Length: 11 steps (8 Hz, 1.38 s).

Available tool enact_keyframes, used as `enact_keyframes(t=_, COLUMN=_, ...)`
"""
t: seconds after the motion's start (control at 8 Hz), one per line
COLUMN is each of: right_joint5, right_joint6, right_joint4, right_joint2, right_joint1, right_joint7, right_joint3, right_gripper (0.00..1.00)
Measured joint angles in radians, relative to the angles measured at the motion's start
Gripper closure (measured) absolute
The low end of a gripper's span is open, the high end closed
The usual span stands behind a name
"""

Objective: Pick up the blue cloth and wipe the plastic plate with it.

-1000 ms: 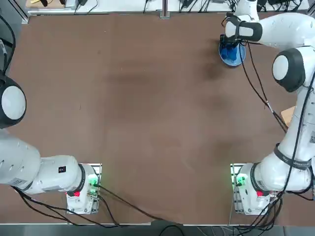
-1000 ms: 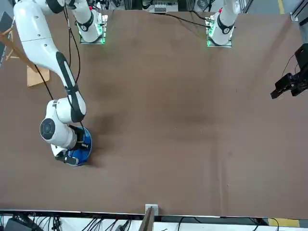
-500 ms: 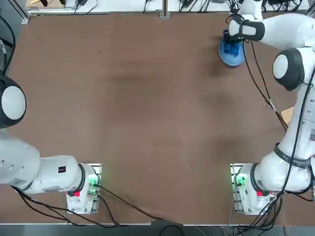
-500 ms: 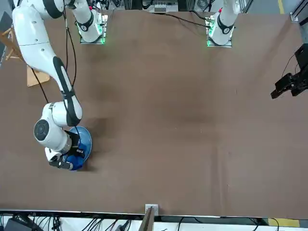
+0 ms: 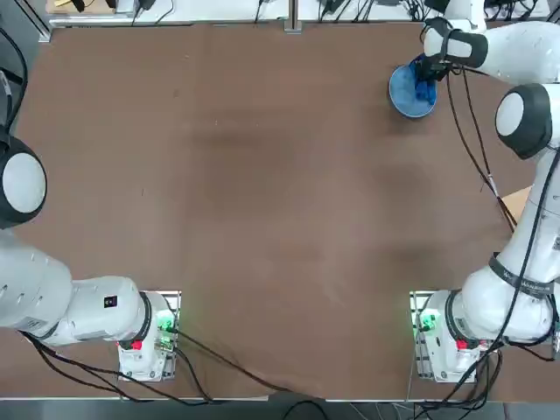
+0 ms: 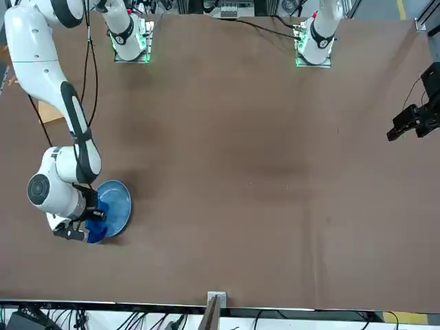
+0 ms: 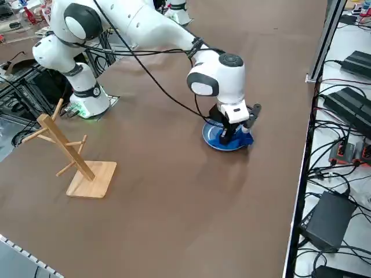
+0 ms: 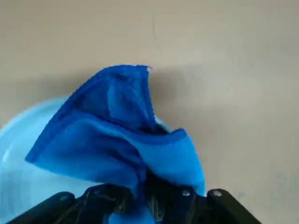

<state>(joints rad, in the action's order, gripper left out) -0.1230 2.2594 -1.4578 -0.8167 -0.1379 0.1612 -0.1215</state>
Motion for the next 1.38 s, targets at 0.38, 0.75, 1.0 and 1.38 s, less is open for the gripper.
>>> enact_keyframes(t=0.38, right_joint5=0.096, right_joint6=-0.149, right_joint4=0.003, right_joint2=0.01, right_joint1=0.03, right_joint7=0.0, right_joint3=-0.009, right_gripper=0.84)
enact_keyframes(t=0.75, right_joint5=0.122, right_joint6=-0.182, right_joint4=0.002, right_joint2=0.01, right_joint1=0.083, right_joint7=0.052, right_joint3=-0.009, right_gripper=0.84)
enact_keyframes(t=1.0, right_joint5=0.122, right_joint6=-0.173, right_joint4=0.002, right_joint2=0.01, right_joint1=0.097, right_joint7=0.065, right_joint3=-0.008, right_gripper=0.84)
enact_keyframes(t=1.38, right_joint5=0.122, right_joint6=-0.031, right_joint4=0.0, right_joint2=0.0, right_joint1=0.098, right_joint7=0.062, right_joint3=-0.008, right_gripper=0.84)
